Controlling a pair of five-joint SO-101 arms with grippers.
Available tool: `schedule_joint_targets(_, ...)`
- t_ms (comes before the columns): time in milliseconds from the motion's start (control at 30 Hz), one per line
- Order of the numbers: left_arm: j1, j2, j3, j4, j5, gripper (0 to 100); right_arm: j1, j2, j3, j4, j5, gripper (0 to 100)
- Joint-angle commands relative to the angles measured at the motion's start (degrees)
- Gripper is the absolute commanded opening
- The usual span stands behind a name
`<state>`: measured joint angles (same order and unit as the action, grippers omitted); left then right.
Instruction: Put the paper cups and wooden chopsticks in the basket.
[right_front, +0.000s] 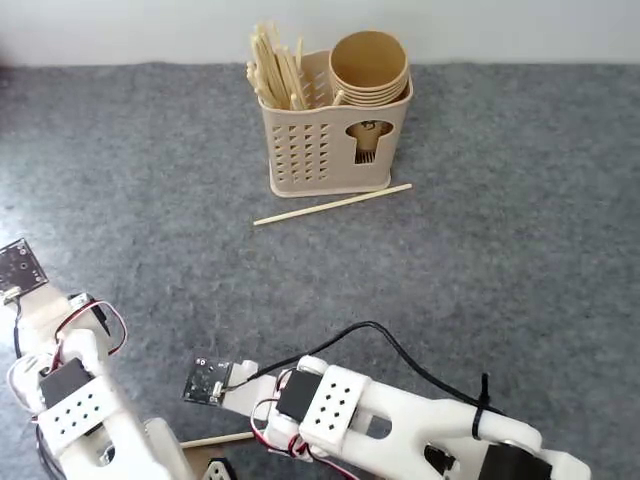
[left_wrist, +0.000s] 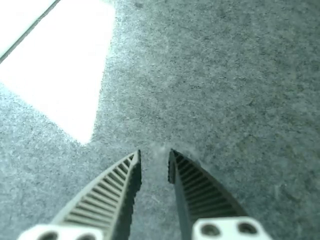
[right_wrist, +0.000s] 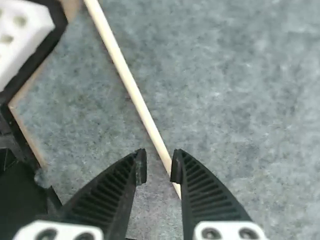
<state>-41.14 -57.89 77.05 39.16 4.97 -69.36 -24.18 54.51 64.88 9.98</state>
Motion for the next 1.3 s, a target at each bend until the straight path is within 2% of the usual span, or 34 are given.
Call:
schedule_joint_targets(0,-0.2,-0.7,-2.7,-1.2,0.2,9,-0.4,-0.6,-0.3,-0.6,1.0,9.3)
schedule_joint_targets(133,-0.2,-0.7,-2.7,-1.2,0.2,9,-0.1,-0.6,-0.3,-0.7,1.2,9.3)
schedule_joint_targets(267,-0.2,-0.7,-2.7,-1.2,0.2,9,0.0,-0.6,-0.3,0.0,5.1,9.3)
schedule_joint_targets(467,-0.2,-0.7,-2.7,-1.2,0.2,9,1.3,-0.2,-0.2,0.0,5.4,9.2)
schedule_joint_targets(633,-0.2,-0.7,-2.7,-1.2,0.2,9,6.5,6.5,-0.3,-0.5,5.5,9.2)
schedule_joint_targets(833,-0.1,-0.7,-2.7,-1.3,0.2,9,6.9,13.1,-2.5,-1.3,5.5,9.1)
schedule_joint_targets(1033,-0.1,-0.7,-2.7,-1.3,0.2,9,6.9,13.8,-4.2,-1.5,5.5,1.2)
schedule_joint_targets(1267,-0.1,-0.7,-2.7,-1.3,0.2,9,7.4,13.8,-4.2,-1.4,5.5,0.9)
